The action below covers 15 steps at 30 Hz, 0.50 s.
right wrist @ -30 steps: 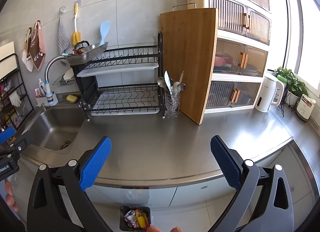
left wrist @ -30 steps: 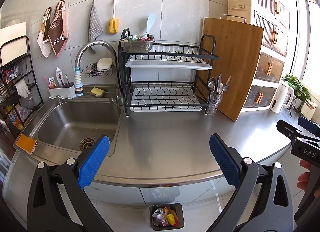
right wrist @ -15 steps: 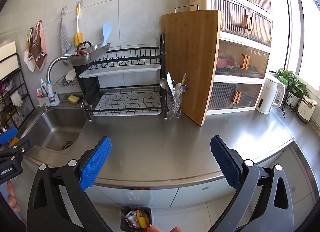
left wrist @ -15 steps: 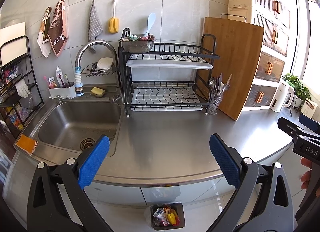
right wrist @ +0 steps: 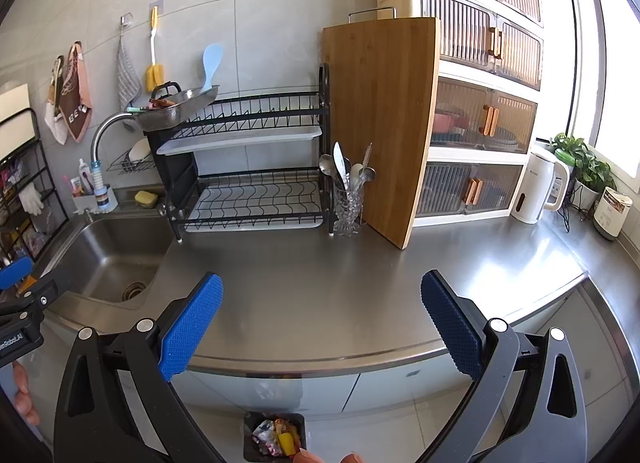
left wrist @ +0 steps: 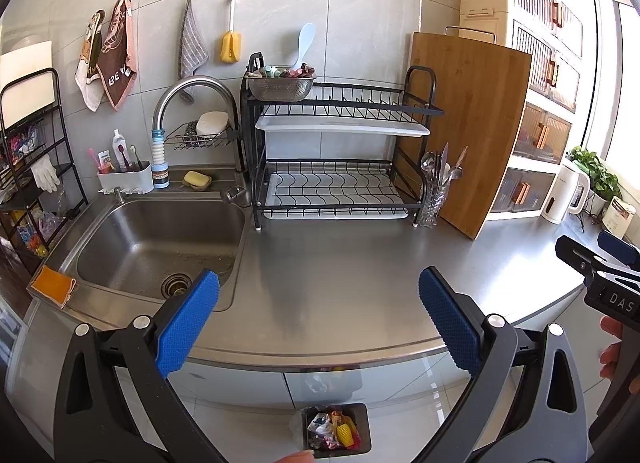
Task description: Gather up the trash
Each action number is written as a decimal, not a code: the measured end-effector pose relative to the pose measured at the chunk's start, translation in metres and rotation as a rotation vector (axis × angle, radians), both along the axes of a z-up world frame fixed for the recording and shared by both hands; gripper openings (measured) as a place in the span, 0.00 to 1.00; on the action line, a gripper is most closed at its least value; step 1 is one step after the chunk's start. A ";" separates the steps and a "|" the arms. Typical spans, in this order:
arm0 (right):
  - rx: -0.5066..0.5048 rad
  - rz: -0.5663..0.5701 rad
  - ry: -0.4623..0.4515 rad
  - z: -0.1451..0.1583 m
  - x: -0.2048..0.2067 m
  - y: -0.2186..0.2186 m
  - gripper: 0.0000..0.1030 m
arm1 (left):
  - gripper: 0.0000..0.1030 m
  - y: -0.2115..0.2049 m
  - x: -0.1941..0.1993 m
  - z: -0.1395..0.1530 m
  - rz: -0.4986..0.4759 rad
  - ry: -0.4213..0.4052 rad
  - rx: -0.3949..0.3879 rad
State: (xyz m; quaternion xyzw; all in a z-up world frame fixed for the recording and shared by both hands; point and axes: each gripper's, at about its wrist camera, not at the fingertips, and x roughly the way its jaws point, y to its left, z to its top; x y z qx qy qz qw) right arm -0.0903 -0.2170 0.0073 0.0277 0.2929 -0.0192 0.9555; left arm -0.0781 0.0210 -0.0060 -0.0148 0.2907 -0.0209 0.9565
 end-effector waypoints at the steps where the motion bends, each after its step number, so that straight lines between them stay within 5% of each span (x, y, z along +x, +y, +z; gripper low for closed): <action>1: 0.001 0.000 0.001 0.000 0.000 0.000 0.97 | 0.92 0.000 0.000 0.000 0.000 0.001 -0.001; 15: 0.008 0.011 0.011 -0.002 0.008 0.004 0.97 | 0.92 0.008 0.005 -0.001 0.020 0.007 -0.026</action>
